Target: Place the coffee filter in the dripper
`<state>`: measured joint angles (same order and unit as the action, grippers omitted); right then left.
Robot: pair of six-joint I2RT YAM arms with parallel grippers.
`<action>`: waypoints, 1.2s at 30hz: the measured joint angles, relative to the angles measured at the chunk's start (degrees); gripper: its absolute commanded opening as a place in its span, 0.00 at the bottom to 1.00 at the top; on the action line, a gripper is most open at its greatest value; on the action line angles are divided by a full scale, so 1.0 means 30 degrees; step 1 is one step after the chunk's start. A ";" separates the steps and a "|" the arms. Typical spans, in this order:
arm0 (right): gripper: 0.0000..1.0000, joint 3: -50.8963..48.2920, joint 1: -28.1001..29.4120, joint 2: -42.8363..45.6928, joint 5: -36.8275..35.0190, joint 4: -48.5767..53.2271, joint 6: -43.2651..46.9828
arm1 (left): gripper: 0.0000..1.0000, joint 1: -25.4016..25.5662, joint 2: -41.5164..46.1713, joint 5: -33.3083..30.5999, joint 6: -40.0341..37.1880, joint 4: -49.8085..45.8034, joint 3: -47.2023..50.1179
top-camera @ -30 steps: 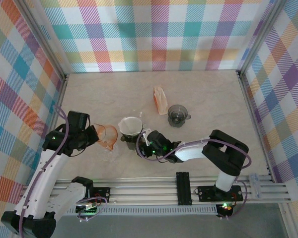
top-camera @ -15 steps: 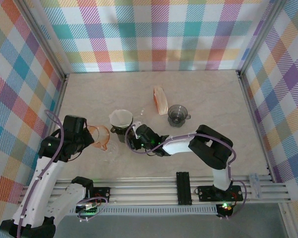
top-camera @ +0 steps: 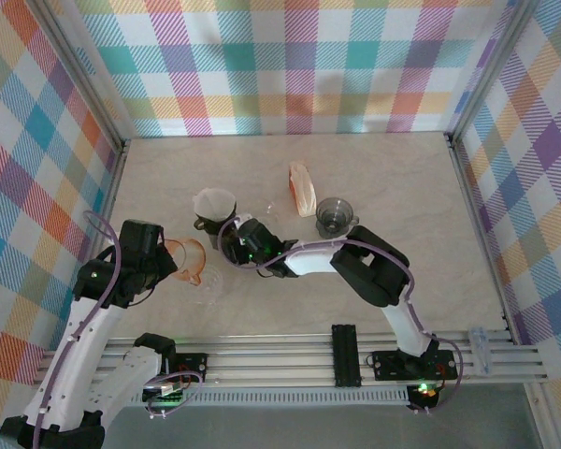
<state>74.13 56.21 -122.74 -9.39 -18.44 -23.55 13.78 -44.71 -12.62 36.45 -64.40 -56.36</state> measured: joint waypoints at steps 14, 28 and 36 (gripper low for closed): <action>0.61 0.2222 -0.0248 -0.1137 0.0692 0.1246 0.0022 | 0.00 -0.0007 0.0000 0.0685 -0.0007 0.0044 0.0233; 0.67 -0.5100 0.1464 0.6339 0.0430 0.0532 -0.1035 | 0.00 0.1020 0.0066 0.1151 -0.0007 0.0175 0.0226; 0.71 -1.1009 0.1690 1.3435 -0.2885 0.2514 -0.1698 | 0.00 0.6958 -0.1173 -0.0729 0.1370 0.0903 0.0219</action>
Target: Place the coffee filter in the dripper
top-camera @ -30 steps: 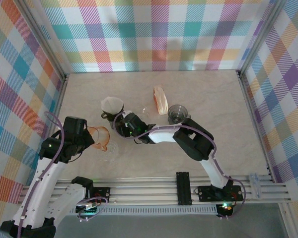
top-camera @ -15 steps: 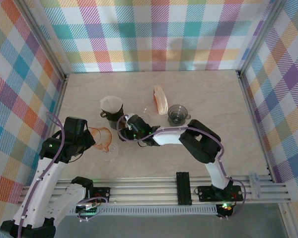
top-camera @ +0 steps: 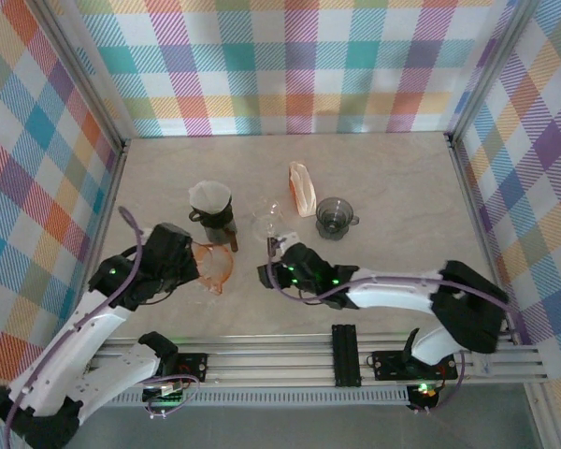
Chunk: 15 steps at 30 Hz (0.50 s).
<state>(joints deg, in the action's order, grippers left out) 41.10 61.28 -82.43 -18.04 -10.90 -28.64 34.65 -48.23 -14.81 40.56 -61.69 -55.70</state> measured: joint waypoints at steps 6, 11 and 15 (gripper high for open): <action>0.72 -0.2346 -0.0102 0.6120 -0.2907 0.3439 -0.0335 | 0.00 0.4386 -0.3687 -0.1712 0.1144 0.1297 -0.0546; 0.73 -0.3308 -0.0124 0.9930 -0.4357 0.6550 -0.0714 | 0.00 0.6127 -0.8014 -0.1945 0.1195 0.2739 -0.1938; 0.73 -0.3453 -0.0153 1.1817 -0.4969 0.8597 -0.0896 | 0.00 0.6630 -1.1242 -0.1719 0.0976 0.3796 -0.3053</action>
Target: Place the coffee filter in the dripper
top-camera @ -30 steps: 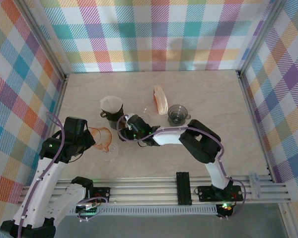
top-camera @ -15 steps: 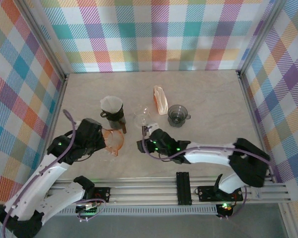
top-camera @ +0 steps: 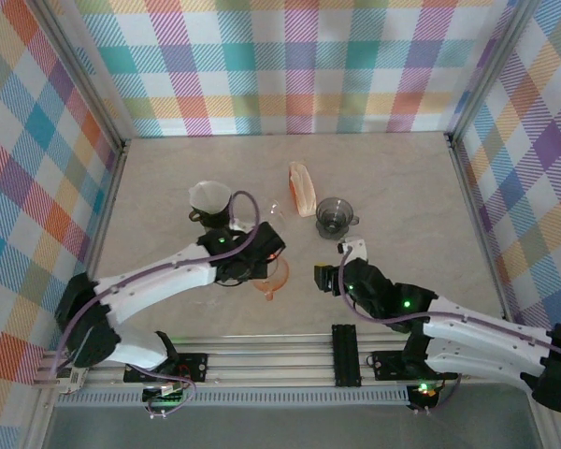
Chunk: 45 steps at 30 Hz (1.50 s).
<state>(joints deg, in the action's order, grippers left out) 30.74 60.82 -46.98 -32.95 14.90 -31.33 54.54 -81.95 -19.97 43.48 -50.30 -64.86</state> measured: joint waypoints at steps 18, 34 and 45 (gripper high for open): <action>0.76 -0.0306 0.0000 0.1537 -0.0386 0.3439 -0.0933 | 0.00 0.0605 -0.4692 0.0787 -0.1450 0.0444 -0.1698; 0.79 -0.0386 0.0000 0.1537 -0.0379 0.3446 -0.1275 | 0.34 0.0692 -0.4911 0.0408 -0.1617 0.0291 -0.1974; 0.80 -0.0386 0.0000 0.1559 -0.0372 0.3410 -0.1282 | 0.43 0.0277 0.2761 0.0226 -0.0175 0.0393 0.0022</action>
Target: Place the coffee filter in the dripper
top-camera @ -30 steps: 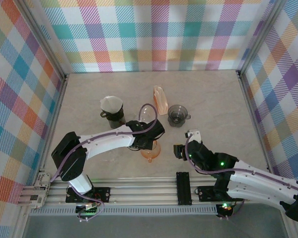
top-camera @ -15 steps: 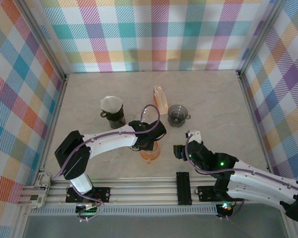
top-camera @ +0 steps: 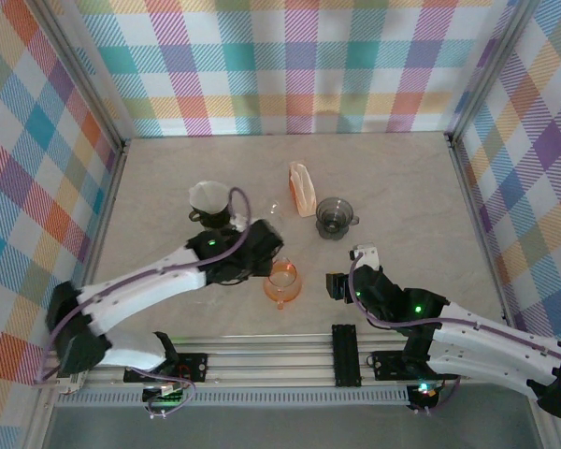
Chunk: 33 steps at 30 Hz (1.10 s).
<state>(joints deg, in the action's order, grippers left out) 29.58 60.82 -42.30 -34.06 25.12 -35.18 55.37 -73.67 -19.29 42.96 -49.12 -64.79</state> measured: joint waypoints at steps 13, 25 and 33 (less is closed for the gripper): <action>0.80 -0.0015 0.0000 -0.0291 0.0073 -0.0845 0.0007 | 0.43 -0.4677 0.8597 0.0109 0.3781 -0.2572 0.6462; 0.80 -0.0073 0.0000 -0.0102 0.0080 -0.1020 0.0007 | 0.42 -0.7497 0.8524 0.0539 0.3898 -0.2601 0.8218; 0.80 -0.0255 0.0000 0.0000 0.0080 -0.1042 0.0007 | 0.41 -0.8000 0.8138 -0.0561 0.3810 -0.2572 0.8612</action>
<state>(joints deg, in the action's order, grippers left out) 28.82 60.82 -42.30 -33.82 22.00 -35.16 31.38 -49.25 -20.97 54.39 -56.84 -38.96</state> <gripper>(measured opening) 0.795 0.416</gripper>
